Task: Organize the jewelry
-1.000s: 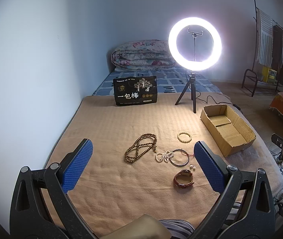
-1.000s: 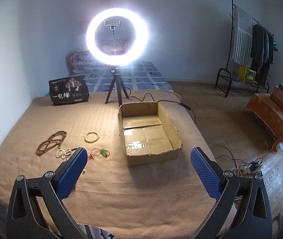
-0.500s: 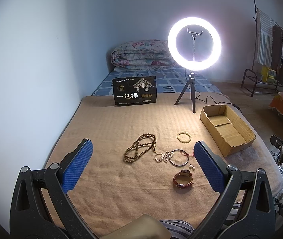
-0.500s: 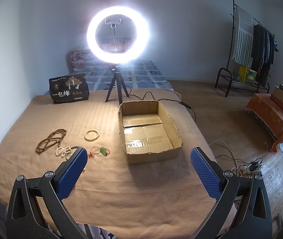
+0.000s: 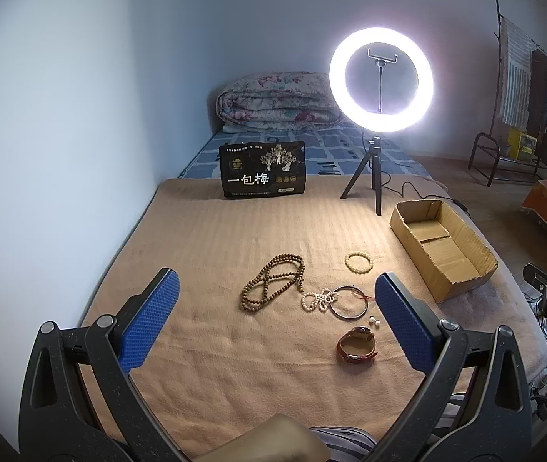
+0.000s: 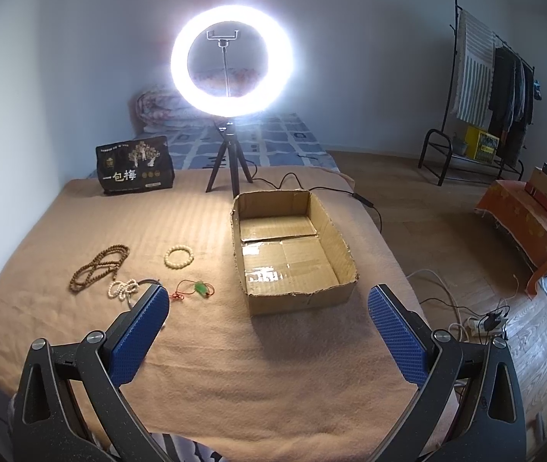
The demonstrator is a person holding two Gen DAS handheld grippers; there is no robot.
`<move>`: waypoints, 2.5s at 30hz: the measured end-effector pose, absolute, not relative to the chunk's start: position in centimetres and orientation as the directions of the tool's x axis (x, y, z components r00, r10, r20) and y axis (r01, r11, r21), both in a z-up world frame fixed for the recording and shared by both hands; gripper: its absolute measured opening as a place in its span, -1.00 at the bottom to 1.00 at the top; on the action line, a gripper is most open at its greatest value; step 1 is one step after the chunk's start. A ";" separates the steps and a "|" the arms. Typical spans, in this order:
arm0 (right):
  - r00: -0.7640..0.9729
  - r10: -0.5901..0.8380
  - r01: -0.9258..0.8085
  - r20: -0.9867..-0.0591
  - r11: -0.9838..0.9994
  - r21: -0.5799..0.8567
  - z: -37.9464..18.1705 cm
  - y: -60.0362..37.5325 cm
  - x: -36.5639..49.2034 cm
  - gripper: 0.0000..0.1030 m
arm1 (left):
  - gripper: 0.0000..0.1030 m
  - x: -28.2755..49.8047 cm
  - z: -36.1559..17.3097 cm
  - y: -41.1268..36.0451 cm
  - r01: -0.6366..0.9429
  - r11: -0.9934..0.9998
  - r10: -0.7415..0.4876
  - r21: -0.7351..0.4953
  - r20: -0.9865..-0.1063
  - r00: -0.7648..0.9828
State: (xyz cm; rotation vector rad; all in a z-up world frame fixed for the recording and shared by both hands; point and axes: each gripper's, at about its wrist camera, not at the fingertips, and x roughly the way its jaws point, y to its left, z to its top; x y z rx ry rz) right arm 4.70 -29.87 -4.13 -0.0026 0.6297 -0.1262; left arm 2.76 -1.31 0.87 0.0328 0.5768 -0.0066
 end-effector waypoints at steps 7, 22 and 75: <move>0.796 -0.118 0.113 -0.594 0.993 -0.046 -4.4 -29.6 5.0 0.99 | 1.00 3.5 -0.2 -1.0 0.005 1.000 0.012 0.028 -0.560 0.829; 0.803 -0.083 0.040 -0.590 0.996 -0.084 -5.4 -29.0 7.8 0.99 | 1.00 7.1 -3.4 3.0 -0.028 0.999 0.039 0.027 -0.620 0.783; 0.362 0.339 -0.493 -0.868 0.860 0.130 -20.1 -20.5 18.6 -0.35 | -0.08 22.8 -19.8 -3.3 0.275 0.936 -0.326 -0.222 -0.843 0.428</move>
